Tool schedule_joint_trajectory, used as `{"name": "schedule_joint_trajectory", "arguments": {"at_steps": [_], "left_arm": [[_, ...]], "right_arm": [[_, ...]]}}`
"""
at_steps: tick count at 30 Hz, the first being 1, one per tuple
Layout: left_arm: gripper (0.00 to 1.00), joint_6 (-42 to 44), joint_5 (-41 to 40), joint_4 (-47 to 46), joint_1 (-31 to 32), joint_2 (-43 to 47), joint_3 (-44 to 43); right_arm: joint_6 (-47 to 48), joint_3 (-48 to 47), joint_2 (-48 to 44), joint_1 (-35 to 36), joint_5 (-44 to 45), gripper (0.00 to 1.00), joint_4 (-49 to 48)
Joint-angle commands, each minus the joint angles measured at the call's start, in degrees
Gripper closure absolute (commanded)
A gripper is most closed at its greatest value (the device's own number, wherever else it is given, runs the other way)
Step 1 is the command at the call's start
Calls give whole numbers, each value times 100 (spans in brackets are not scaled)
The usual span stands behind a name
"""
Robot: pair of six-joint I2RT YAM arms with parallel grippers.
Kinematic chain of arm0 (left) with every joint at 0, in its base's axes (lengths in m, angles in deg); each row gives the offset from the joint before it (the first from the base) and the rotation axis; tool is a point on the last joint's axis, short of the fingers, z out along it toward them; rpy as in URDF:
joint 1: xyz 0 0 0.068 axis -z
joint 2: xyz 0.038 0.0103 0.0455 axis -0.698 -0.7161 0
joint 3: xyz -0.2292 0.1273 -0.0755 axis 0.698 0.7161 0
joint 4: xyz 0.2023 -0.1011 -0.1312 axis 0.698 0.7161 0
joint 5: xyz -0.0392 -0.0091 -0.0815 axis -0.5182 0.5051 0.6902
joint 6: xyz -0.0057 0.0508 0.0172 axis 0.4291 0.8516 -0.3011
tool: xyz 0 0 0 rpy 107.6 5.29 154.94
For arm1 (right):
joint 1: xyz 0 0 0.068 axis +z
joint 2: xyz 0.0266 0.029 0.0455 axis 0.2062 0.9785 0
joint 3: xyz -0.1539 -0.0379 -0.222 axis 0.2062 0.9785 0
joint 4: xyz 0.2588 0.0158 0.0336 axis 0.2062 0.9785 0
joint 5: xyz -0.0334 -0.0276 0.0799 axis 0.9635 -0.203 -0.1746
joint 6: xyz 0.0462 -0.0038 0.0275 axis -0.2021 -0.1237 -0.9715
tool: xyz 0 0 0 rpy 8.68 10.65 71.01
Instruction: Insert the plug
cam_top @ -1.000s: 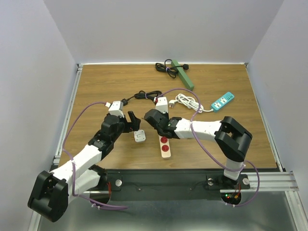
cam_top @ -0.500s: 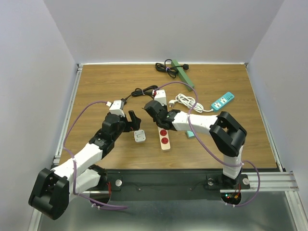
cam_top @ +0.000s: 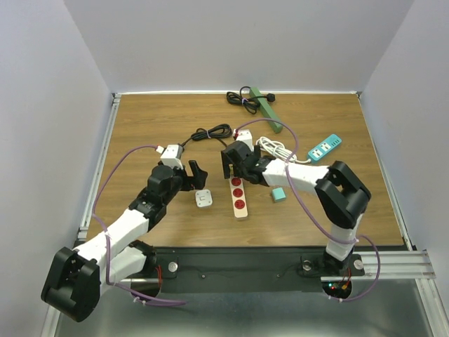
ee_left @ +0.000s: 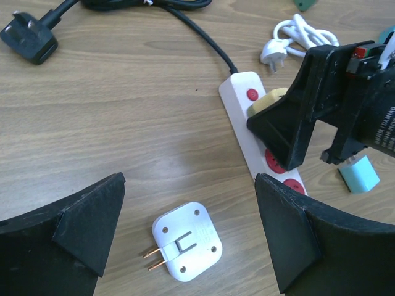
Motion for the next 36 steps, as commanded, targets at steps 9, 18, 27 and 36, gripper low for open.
{"name": "schedule_joint_trajectory", "arguments": {"at_steps": [9, 18, 27, 36], "left_arm": [[4, 884, 368, -775, 877, -292, -740], [5, 1265, 1307, -1574, 1906, -2260, -1989], [8, 1212, 2519, -2305, 2382, -4168, -2956], [8, 1229, 2952, -2542, 2479, -5180, -3510]], "right_arm": [[198, 849, -2433, -46, -200, 0, -44], [-302, 2183, -3525, -819, -41, 0, 491], [-1102, 2976, -4167, -969, 21, 0, 1335], [-1481, 3319, -4229, -1101, -41, 0, 1767]]}}
